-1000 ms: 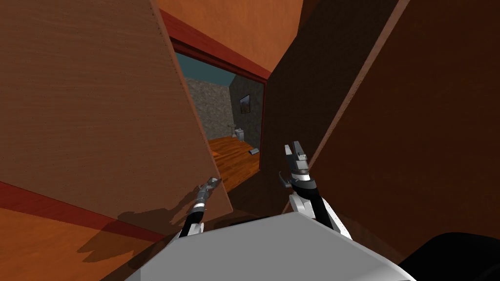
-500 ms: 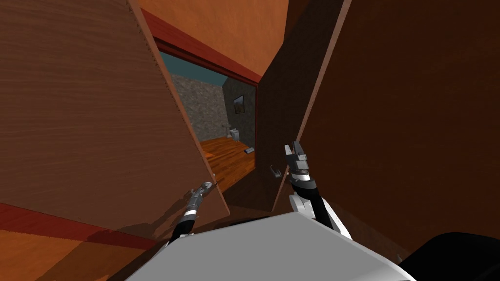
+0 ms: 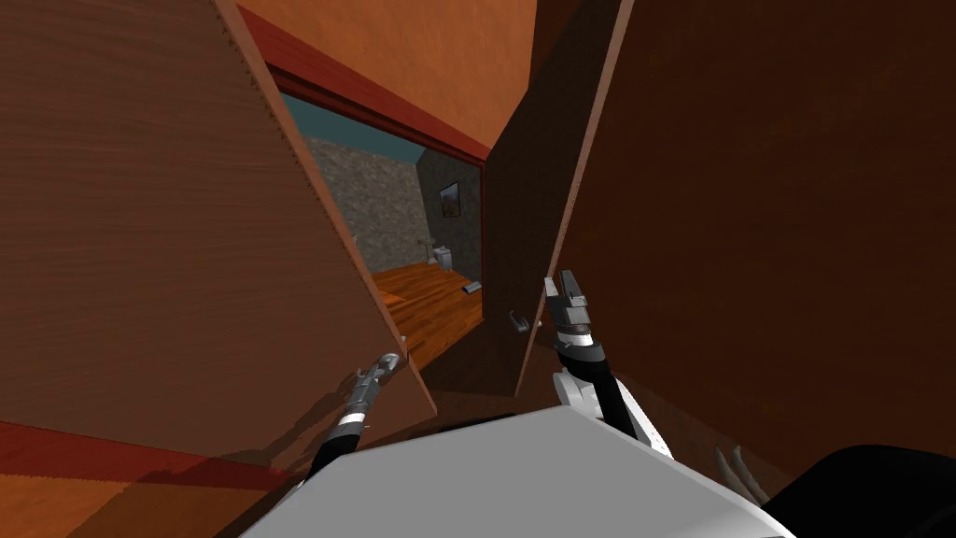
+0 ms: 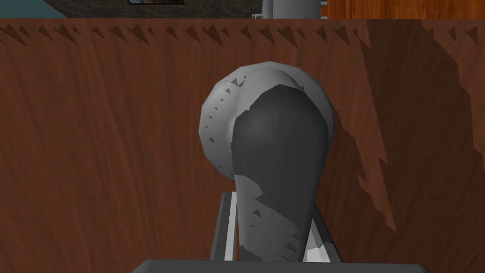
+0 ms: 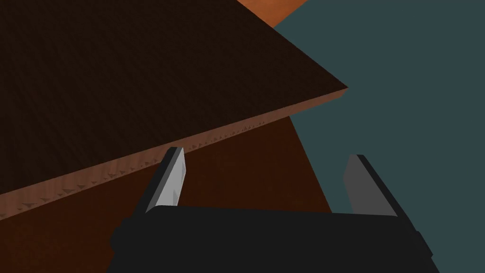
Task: Pull the door open
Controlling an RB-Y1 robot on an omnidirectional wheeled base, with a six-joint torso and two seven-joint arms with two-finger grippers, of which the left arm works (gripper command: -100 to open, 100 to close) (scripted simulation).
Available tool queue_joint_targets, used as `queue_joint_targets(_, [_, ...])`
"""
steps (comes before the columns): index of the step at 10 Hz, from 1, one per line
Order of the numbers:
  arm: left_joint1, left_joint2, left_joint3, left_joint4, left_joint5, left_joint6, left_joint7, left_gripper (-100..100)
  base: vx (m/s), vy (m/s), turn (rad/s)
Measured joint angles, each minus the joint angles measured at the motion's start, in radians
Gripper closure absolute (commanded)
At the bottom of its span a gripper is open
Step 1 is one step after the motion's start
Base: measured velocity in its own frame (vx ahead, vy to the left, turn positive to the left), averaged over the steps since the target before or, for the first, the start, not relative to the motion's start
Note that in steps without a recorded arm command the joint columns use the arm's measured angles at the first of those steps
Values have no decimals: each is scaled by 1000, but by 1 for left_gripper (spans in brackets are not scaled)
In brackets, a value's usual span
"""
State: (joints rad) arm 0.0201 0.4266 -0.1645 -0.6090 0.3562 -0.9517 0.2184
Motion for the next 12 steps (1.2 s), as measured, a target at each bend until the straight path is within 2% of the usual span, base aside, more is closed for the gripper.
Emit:
queue_joint_targets(2, [9,22,-14,6,0,-25,19,100,-217,60,-162])
queue_joint_targets(3, [30,32,-23,-16,0,-33,27,100,-275,108,-195])
queue_joint_targets(4, [28,38,-41,10,-5,-60,42,100,-249,76,-189])
queue_joint_targets(6, [49,57,-71,19,-10,-98,69,100,-221,30,-102])
queue_joint_targets(8, [81,70,-87,-4,-11,-108,81,100,-139,44,-71])
queue_joint_targets(9, [85,70,-90,-4,-12,-109,83,100,-141,34,-182])
queue_joint_targets(10, [86,75,-95,12,-11,-127,89,100,-222,78,-203])
queue_joint_targets(11, [102,84,-100,-6,-8,-135,92,100,-224,91,-185])
queue_joint_targets(12, [102,89,-109,4,-8,-152,99,100,-184,70,-179])
